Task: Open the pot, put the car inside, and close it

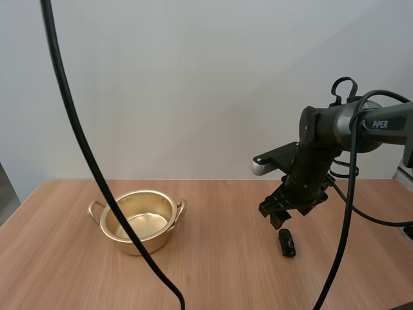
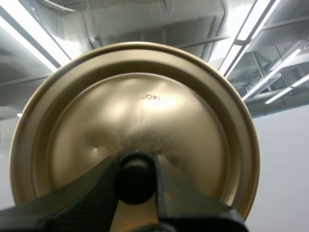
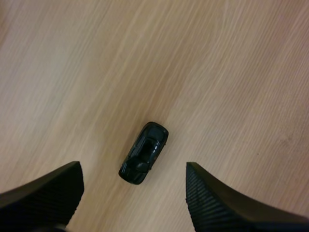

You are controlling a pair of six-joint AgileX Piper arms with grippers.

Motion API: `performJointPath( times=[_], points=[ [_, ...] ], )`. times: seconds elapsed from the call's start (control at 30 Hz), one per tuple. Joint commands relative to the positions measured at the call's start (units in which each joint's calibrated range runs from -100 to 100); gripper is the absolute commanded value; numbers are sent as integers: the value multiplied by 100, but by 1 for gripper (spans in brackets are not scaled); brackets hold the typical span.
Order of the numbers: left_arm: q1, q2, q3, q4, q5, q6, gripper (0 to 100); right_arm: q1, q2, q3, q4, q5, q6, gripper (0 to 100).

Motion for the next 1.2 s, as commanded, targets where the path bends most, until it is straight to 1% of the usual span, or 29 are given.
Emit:
performJointPath(
  times=[0.0,0.17,0.23,0.37,0.57,0.8,0.97,1.17],
  points=[
    [-1,10,-1,-25,5,5,0,-2,-4,1,23,-110,-11,100],
    [-1,75,-1,-22,5,5,0,-2,-4,1,36,-74,45,100],
    [-1,92,-1,-22,5,5,0,-2,-4,1,166,98,209,100],
    [-1,103,-1,-32,5,5,0,-2,0,1,369,414,203,100],
    [-1,103,-1,-32,5,5,0,-2,38,1,368,432,203,100],
    [-1,103,-1,-32,5,5,0,-2,38,1,357,820,213,100],
    [-1,103,-1,-32,5,5,0,-2,38,1,357,729,213,100],
    [-1,103,-1,-32,5,5,0,-2,80,1,77,272,213,100]
  ],
)
